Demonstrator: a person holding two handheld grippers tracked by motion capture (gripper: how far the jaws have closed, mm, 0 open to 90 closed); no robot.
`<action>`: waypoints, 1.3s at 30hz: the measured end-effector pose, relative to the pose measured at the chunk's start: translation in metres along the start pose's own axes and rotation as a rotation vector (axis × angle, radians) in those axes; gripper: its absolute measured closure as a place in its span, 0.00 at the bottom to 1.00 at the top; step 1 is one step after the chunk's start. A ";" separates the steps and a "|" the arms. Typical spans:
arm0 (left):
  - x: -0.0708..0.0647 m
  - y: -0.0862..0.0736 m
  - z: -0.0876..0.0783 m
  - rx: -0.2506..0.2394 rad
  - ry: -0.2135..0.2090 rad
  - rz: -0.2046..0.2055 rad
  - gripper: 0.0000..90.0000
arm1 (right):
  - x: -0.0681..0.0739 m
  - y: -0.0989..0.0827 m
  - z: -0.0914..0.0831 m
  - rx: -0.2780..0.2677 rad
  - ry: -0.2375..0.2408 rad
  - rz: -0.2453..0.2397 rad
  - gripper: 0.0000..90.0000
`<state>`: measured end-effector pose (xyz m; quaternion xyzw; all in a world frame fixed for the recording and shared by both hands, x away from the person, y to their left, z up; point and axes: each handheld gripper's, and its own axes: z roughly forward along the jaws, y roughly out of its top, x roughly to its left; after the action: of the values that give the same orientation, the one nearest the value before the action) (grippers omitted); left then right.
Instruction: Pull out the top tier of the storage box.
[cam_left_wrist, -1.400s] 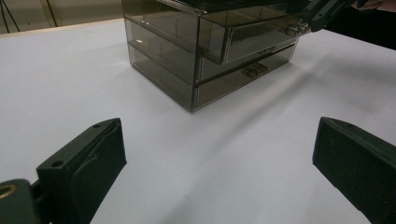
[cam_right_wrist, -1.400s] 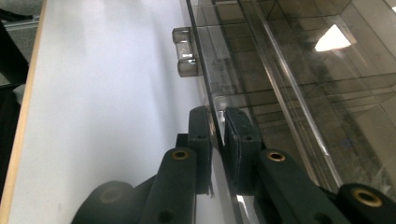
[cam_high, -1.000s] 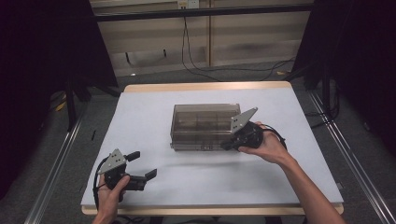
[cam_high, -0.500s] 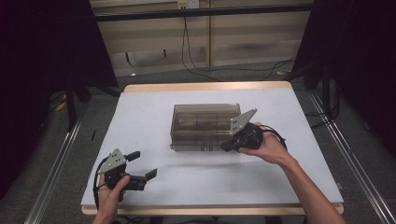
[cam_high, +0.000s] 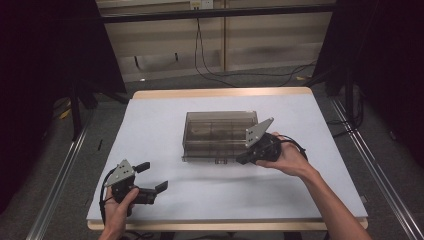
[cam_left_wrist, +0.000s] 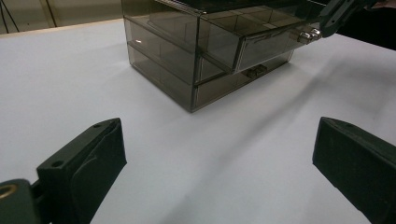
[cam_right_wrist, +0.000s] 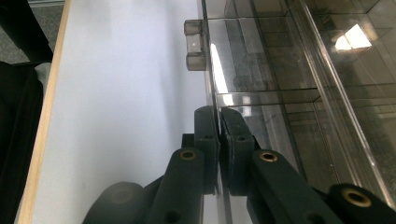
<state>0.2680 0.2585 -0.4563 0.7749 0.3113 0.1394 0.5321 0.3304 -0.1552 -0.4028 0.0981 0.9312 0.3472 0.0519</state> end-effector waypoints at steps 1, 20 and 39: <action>0.000 0.000 0.000 0.005 0.009 0.001 0.03 | 0.000 0.000 0.000 0.001 0.003 -0.001 0.97; 0.000 0.000 0.000 0.006 0.010 0.000 0.03 | 0.007 0.004 0.000 0.037 0.041 -0.035 0.99; 0.000 0.000 0.000 0.006 0.010 0.002 0.03 | 0.010 0.004 -0.003 0.058 0.072 -0.048 0.99</action>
<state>0.2679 0.2588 -0.4559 0.7762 0.3136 0.1428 0.5280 0.3211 -0.1523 -0.3981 0.0644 0.9442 0.3222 0.0237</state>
